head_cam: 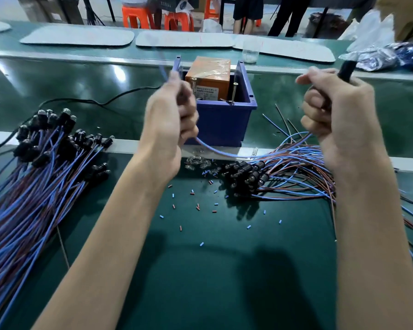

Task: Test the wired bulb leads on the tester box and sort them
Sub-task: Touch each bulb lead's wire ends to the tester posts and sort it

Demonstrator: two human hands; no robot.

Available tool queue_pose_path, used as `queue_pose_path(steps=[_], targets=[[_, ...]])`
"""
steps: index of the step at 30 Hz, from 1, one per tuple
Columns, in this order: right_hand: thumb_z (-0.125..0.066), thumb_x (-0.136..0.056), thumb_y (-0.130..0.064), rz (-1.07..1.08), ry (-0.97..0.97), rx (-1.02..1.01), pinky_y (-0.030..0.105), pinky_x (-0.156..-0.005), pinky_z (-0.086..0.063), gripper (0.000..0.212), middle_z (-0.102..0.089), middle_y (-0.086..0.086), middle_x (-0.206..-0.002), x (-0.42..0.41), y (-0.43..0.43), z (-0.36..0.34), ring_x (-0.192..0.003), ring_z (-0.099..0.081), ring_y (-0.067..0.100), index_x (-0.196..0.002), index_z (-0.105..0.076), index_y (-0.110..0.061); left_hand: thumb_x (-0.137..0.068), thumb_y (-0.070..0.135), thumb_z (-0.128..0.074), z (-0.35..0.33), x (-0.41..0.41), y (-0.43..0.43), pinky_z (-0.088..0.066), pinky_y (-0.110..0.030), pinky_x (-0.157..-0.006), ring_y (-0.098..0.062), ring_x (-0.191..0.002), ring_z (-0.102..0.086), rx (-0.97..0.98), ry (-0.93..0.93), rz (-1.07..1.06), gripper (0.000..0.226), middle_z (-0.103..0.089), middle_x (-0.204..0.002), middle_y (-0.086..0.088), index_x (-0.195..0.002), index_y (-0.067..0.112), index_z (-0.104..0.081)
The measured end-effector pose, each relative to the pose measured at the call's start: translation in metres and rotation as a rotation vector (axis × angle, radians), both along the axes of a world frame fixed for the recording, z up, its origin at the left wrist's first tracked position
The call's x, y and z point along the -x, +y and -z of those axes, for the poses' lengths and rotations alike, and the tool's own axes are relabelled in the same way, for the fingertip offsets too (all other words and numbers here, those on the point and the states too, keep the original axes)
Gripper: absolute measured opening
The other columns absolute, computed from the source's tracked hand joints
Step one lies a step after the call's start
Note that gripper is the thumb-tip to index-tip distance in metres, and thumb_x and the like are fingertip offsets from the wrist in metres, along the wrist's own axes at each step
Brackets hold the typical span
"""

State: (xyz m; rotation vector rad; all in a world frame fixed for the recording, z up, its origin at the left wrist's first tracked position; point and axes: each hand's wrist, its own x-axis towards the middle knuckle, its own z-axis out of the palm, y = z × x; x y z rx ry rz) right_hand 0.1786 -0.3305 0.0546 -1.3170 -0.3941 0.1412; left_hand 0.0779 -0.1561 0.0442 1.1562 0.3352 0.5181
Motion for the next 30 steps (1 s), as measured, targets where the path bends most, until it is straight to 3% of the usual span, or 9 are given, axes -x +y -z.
queue_pose_path(steps=[3, 5, 10, 15, 18, 23, 27, 30], targets=[[-0.059, -0.092, -0.017, -0.029, -0.027, 0.083, 0.014, -0.035, -0.019, 0.017, -0.042, -0.007, -0.055, 0.000, 0.002, 0.004, -0.042, -0.025, 0.003, -0.081, -0.071, -0.011, -0.104, 0.032, -0.035, 0.007, -0.002, -0.007, -0.020, -0.016, -0.035, -0.002, -0.034, -0.024, -0.548, 0.304, 0.184, 0.043, -0.031, -0.038, 0.014, -0.063, 0.019, -0.042], [-0.063, -0.091, -0.019, -0.041, -0.020, 0.152, 0.013, -0.035, -0.021, 0.014, -0.051, -0.005, -0.058, 0.001, 0.003, 0.005, -0.041, -0.027, 0.002, -0.083, -0.073, -0.013, -0.104, 0.031, -0.036, 0.012, -0.002, -0.012, -0.021, -0.015, -0.035, -0.001, -0.033, -0.025, -0.673, 0.407, 0.321, 0.043, -0.031, -0.037, 0.014, -0.063, 0.018, -0.044], [-0.070, -0.084, -0.022, -0.122, -0.029, 0.270, 0.014, -0.035, -0.020, 0.008, -0.073, 0.003, -0.073, 0.005, 0.006, 0.007, -0.040, -0.024, 0.003, -0.083, -0.073, -0.014, -0.103, 0.032, -0.038, 0.015, -0.003, -0.018, -0.020, -0.014, -0.035, -0.003, -0.034, -0.024, -0.728, 0.460, 0.429, 0.044, -0.032, -0.036, 0.011, -0.062, 0.018, -0.042], [-0.077, -0.077, -0.016, -0.143, -0.049, 0.297, 0.014, -0.036, -0.017, 0.003, -0.062, 0.008, -0.068, 0.007, 0.010, 0.009, -0.043, -0.022, 0.004, -0.077, -0.075, -0.014, -0.103, 0.033, -0.038, 0.014, -0.003, -0.015, -0.022, -0.015, -0.036, -0.003, -0.035, -0.024, -0.763, 0.479, 0.452, 0.044, -0.032, -0.037, 0.012, -0.061, 0.018, -0.042], [-0.077, -0.078, -0.017, -0.123, -0.037, 0.326, 0.014, -0.036, -0.017, 0.004, -0.043, -0.008, -0.054, 0.006, 0.012, 0.010, -0.042, -0.021, 0.004, -0.079, -0.073, -0.015, -0.103, 0.032, -0.038, 0.014, -0.003, -0.013, -0.021, -0.014, -0.036, -0.003, -0.035, -0.025, -0.756, 0.483, 0.463, 0.044, -0.031, -0.038, 0.013, -0.062, 0.018, -0.041], [-0.072, -0.084, -0.019, -0.143, -0.070, 0.381, 0.014, -0.036, -0.019, 0.006, -0.063, -0.011, -0.054, 0.008, 0.013, 0.010, -0.039, -0.025, 0.003, -0.082, -0.071, -0.013, -0.102, 0.036, -0.039, 0.015, -0.002, -0.011, -0.020, -0.017, -0.038, -0.004, -0.039, -0.024, -0.762, 0.480, 0.475, 0.043, -0.031, -0.042, 0.014, -0.063, 0.019, -0.041], [-0.070, -0.085, -0.010, -0.114, -0.076, 0.355, 0.008, -0.037, -0.023, 0.007, -0.065, -0.006, -0.057, 0.008, 0.015, 0.010, -0.035, -0.043, -0.001, -0.082, -0.068, -0.005, -0.098, 0.046, -0.042, 0.016, -0.002, -0.010, -0.023, -0.020, -0.043, -0.004, -0.042, -0.029, -0.750, 0.468, 0.452, 0.038, -0.037, -0.050, 0.013, -0.070, 0.021, -0.047], [-0.070, -0.085, -0.014, -0.107, -0.077, 0.386, 0.013, -0.037, -0.022, 0.008, -0.068, -0.005, -0.060, 0.006, 0.013, 0.011, -0.038, -0.031, 0.000, -0.077, -0.068, -0.012, -0.099, 0.041, -0.043, 0.017, -0.003, -0.010, -0.028, -0.015, -0.042, -0.001, -0.040, -0.033, -0.743, 0.376, 0.388, 0.031, -0.039, -0.043, 0.016, -0.077, 0.022, -0.051]])
